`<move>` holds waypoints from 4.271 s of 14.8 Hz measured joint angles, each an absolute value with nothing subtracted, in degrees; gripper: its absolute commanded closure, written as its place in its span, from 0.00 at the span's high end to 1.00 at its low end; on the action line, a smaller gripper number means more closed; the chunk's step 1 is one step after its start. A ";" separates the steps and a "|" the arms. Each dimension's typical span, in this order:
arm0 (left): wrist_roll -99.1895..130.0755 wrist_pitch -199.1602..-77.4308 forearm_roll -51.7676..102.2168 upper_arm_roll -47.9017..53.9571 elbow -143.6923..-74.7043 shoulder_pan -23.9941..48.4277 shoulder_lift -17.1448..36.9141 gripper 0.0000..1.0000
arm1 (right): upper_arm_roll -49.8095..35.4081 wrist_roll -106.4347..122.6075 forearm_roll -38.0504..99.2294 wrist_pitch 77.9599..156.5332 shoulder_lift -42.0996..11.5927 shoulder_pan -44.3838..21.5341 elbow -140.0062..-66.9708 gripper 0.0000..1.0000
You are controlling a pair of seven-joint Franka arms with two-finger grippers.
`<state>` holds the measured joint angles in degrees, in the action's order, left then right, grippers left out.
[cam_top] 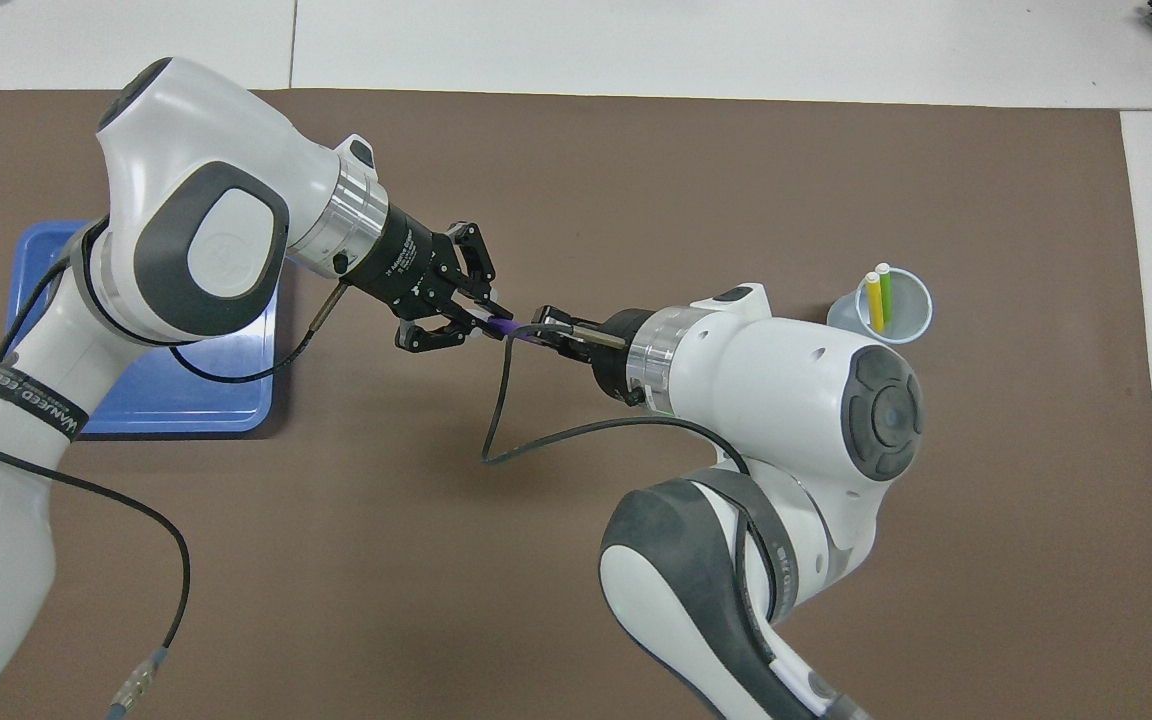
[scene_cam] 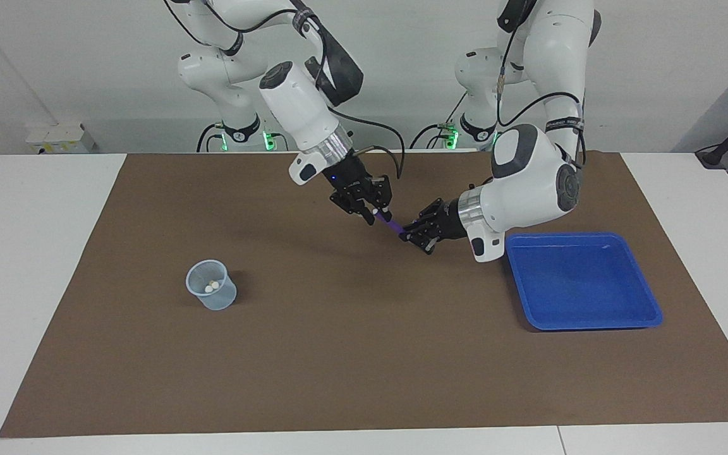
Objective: Transfer and insert pens with both arms
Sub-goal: 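Grasp the purple pen with the right gripper, open the left gripper, then carry the purple pen to the cup while the left gripper returns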
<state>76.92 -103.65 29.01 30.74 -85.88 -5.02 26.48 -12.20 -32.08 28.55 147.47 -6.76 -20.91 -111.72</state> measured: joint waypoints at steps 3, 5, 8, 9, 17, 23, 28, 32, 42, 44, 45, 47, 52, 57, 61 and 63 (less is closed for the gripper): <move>76.95 -103.62 29.01 30.70 -85.99 -5.02 26.48 0.00 | -12.23 -32.12 28.59 147.47 -6.71 -21.01 -111.62 0.16; 76.95 -103.59 29.05 30.67 -86.11 -5.06 26.48 0.00 | -12.26 -32.12 28.71 147.47 -6.66 -21.08 -111.42 0.03; 76.95 -103.52 29.33 30.66 -86.25 -5.16 26.43 0.00 | -12.26 -32.13 28.73 147.44 -6.62 -21.18 -111.18 0.00; 76.95 -103.51 29.42 30.67 -86.26 -5.20 26.43 0.00 | -12.26 -32.13 28.73 147.44 -6.62 -21.18 -111.15 0.00; 77.05 -103.45 29.52 30.44 -86.25 -5.90 25.66 1.00 | -12.15 -32.13 28.73 147.29 -6.63 -21.17 -111.11 0.00; 77.05 -103.44 28.16 30.40 -86.48 -6.15 24.16 1.00 | -11.72 -26.64 28.40 145.49 -6.61 -20.15 -111.07 0.00; 74.23 -101.89 20.58 30.40 -86.66 -6.76 23.69 1.00 | -11.27 -13.15 27.88 134.47 -5.66 -12.64 -108.67 0.00; 70.00 -100.37 13.34 30.40 -86.74 -7.12 22.11 1.00 | -11.17 -4.17 20.34 127.42 -3.17 -8.00 -108.17 0.00; 56.73 -99.19 3.86 30.09 -86.85 -9.94 19.38 1.00 | -10.95 40.08 5.25 117.21 1.84 8.13 -108.08 0.00; 52.36 -99.17 3.65 30.03 -86.85 -12.26 19.27 1.00 | -10.78 52.46 5.34 116.96 1.82 13.37 -108.35 0.00; 50.51 -99.17 3.64 30.01 -86.85 -13.21 19.22 1.00 | -10.75 56.09 5.41 116.73 1.81 14.68 -108.44 0.00; 47.24 -99.17 3.35 29.98 -86.86 -14.50 18.88 1.00 | -10.93 60.02 5.44 115.67 1.82 15.05 -108.48 0.00; 34.47 -99.23 -3.74 29.91 -86.84 -16.66 18.01 1.00 | -12.23 61.54 5.44 114.68 1.85 13.61 -108.47 0.00; 16.93 -99.73 -5.40 29.87 -86.33 -19.39 17.64 1.00 | -12.36 63.81 5.44 115.35 1.85 12.16 -108.35 0.00; 9.89 -100.39 -5.73 29.87 -85.78 -19.56 16.99 1.00 | -12.29 66.22 5.44 117.55 1.78 12.20 -108.35 0.00; 6.43 -100.48 -6.01 29.88 -85.73 -19.66 16.69 1.00 | -12.27 66.50 5.44 117.65 1.57 12.21 -108.36 0.00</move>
